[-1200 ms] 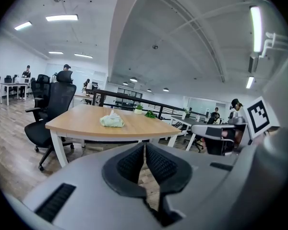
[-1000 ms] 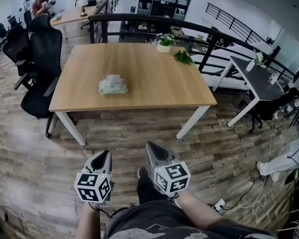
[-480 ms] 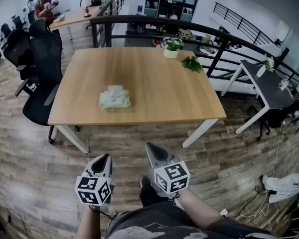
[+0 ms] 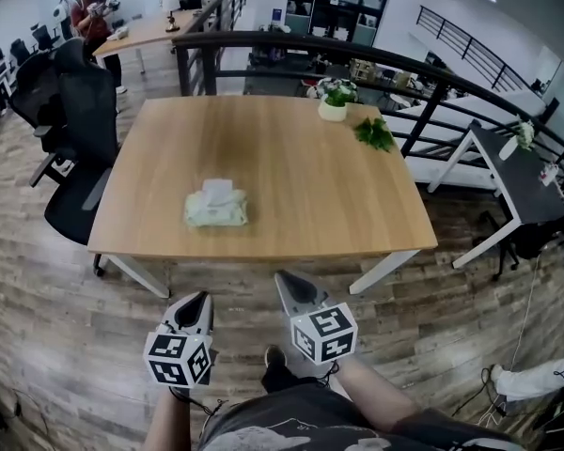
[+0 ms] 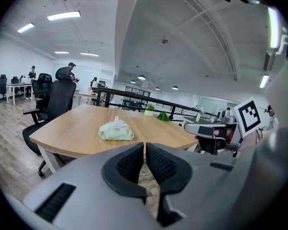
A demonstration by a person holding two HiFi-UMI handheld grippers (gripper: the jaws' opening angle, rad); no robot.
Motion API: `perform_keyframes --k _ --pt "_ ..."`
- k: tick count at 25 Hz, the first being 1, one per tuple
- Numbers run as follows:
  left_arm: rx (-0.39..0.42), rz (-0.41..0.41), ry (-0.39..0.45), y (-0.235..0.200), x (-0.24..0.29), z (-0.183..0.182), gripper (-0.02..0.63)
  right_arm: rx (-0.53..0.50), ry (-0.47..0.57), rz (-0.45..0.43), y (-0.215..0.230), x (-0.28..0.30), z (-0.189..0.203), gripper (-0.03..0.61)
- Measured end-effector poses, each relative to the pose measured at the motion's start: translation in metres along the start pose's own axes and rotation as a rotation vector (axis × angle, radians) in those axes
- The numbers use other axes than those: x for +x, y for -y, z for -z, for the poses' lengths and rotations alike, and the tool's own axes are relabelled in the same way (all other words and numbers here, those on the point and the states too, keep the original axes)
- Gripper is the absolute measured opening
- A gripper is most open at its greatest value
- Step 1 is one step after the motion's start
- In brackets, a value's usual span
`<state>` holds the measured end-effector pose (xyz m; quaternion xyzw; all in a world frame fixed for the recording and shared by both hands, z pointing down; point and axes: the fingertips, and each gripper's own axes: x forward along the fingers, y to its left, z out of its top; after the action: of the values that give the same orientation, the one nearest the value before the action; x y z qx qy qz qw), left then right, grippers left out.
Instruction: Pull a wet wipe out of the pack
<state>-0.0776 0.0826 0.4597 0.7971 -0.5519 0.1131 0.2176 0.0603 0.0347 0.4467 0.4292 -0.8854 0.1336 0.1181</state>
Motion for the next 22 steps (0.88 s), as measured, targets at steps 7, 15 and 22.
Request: perform_keyframes --k 7,15,22 --pt "-0.007 -0.035 0.004 -0.002 0.031 -0.018 0.026 0.006 0.006 -0.037 0.028 0.023 -0.013 0.026" --pt "0.005 -0.063 0.015 0.001 0.069 -0.039 0.026 0.011 0.013 -0.029 0.073 0.042 -0.021 0.026" --pt "0.015 -0.097 0.017 0.0 0.096 -0.048 0.026 0.025 0.023 -0.009 0.106 0.059 -0.022 0.026"
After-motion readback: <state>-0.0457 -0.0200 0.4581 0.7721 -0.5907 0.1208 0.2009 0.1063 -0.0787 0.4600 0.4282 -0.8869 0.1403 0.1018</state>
